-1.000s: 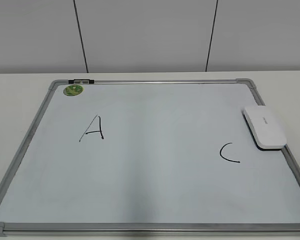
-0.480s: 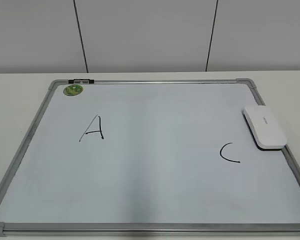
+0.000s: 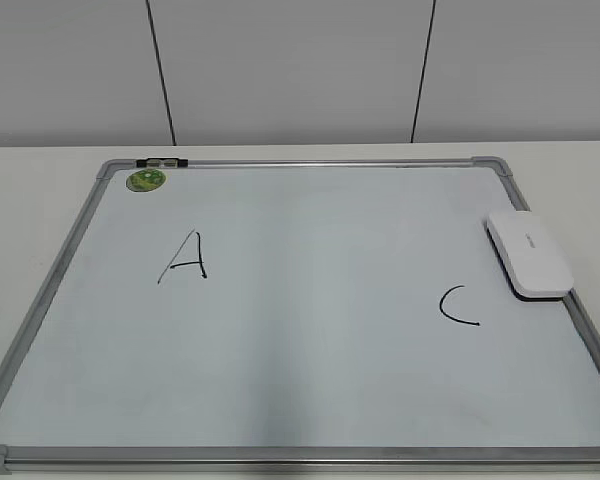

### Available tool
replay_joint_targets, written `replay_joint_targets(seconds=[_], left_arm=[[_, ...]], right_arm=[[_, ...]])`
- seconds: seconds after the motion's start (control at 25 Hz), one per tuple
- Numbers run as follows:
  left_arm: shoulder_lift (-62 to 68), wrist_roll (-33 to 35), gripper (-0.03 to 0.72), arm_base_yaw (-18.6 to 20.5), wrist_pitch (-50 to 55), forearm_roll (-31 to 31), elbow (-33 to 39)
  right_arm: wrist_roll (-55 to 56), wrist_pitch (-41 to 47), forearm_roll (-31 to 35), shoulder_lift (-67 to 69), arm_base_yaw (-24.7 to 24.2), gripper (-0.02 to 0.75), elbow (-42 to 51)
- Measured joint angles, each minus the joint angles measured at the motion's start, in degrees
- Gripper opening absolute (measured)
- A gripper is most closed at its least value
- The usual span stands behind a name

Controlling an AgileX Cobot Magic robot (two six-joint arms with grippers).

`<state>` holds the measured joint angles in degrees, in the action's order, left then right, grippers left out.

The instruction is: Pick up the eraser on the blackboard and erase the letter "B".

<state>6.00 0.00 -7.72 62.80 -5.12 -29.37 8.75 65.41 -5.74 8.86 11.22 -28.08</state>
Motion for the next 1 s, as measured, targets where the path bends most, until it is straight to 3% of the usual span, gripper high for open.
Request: replay_joint_targets(seconds=[0.44, 1.0], left_arm=[[-5.41, 0.00, 0.532, 7.52, 0.00, 0.00, 0.00], [-5.52, 0.00, 0.532, 7.87, 0.00, 0.00, 0.11]], right_arm=[[0.00, 0.00, 0.00, -8.16, -6.50, 0.587, 0.00], [0.00, 0.11, 0.00, -9.77, -7.08, 0.587, 0.00]])
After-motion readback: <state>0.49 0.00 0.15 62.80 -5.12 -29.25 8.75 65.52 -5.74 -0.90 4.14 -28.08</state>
